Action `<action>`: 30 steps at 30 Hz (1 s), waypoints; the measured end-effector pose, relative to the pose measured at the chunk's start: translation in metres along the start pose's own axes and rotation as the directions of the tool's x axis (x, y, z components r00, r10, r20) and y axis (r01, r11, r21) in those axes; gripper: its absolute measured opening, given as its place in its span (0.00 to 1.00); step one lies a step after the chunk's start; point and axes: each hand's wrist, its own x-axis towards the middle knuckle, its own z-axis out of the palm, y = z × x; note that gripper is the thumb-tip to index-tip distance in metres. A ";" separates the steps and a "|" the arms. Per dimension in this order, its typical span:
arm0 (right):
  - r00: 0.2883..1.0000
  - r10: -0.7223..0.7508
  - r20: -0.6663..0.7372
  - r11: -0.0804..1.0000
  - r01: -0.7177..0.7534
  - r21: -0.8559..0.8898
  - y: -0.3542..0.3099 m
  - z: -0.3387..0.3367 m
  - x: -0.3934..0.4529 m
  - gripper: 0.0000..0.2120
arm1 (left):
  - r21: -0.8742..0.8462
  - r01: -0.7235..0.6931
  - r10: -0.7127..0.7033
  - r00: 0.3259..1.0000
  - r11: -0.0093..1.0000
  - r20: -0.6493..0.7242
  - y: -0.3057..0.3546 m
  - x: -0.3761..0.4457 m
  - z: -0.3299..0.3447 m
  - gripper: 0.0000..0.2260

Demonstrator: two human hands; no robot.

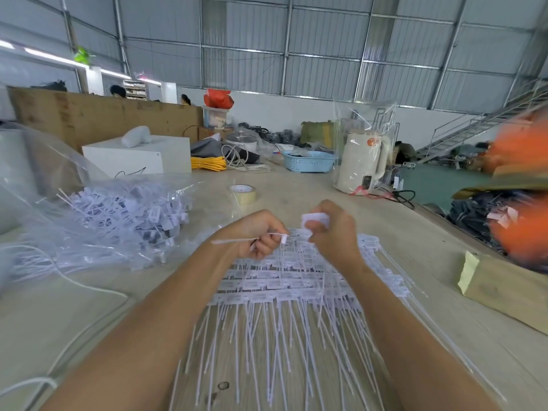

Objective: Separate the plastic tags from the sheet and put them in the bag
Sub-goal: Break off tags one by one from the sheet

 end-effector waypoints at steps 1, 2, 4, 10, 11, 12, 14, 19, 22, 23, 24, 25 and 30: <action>0.996 0.057 -0.065 0.995 -0.051 0.081 0.005 -0.011 0.004 0.03 | -0.019 0.007 -0.005 0.998 1.000 0.067 -0.002 -0.002 -0.003 0.18; 0.983 0.139 -0.118 0.964 -0.107 0.243 0.009 -0.024 0.009 0.03 | 0.029 -0.008 0.006 0.998 1.000 0.067 -0.003 0.000 -0.004 0.19; 0.942 0.316 -0.111 0.744 -0.173 0.645 0.009 -0.047 0.015 0.02 | 0.242 -0.059 0.084 0.992 0.969 -0.098 -0.004 0.005 -0.001 0.21; 0.934 0.350 -0.065 0.632 -0.184 0.752 0.009 -0.047 0.016 0.04 | 0.735 -0.061 0.277 0.945 0.675 -0.176 -0.024 0.017 0.012 0.17; 0.935 0.352 -0.041 0.632 -0.205 0.748 0.010 -0.042 0.014 0.03 | 0.813 0.007 0.279 0.937 0.582 -0.208 -0.026 0.017 0.011 0.15; 0.935 0.354 -0.013 0.628 -0.227 0.744 0.009 -0.036 0.012 0.02 | 0.862 0.068 0.304 0.920 0.502 -0.250 -0.026 0.016 0.011 0.14; 0.936 0.351 0.036 0.620 -0.261 0.740 0.008 -0.023 0.008 0.02 | 0.890 0.097 0.371 0.885 0.446 -0.283 -0.023 0.013 0.015 0.13; 0.937 0.338 0.085 0.575 -0.277 0.770 0.001 -0.005 0.005 0.02 | 0.350 -0.270 0.334 0.932 0.897 -0.138 0.003 -0.007 0.033 0.14; 0.936 0.349 0.042 0.580 -0.251 0.775 -0.008 -0.002 0.006 0.04 | 0.313 -0.242 0.235 0.970 0.918 0.061 0.014 -0.021 0.049 0.12; 0.934 0.356 0.020 0.602 -0.245 0.760 -0.012 -0.001 0.005 0.04 | 0.342 -0.258 0.242 0.966 0.904 0.090 0.014 -0.024 0.053 0.09; 0.934 0.359 -0.003 0.629 -0.240 0.739 -0.017 0.002 0.004 0.05 | 0.347 -0.281 0.268 0.959 0.895 0.087 0.015 -0.027 0.055 0.06; 0.934 0.357 -0.018 0.651 -0.235 0.721 -0.021 0.006 0.004 0.05 | 0.330 -0.302 0.302 0.952 0.894 0.054 0.015 -0.029 0.056 0.04; 0.966 0.258 0.031 0.732 -0.217 0.646 -0.051 0.038 0.009 0.07 | 0.348 -0.325 0.434 0.848 0.879 -0.305 0.009 -0.056 0.022 0.06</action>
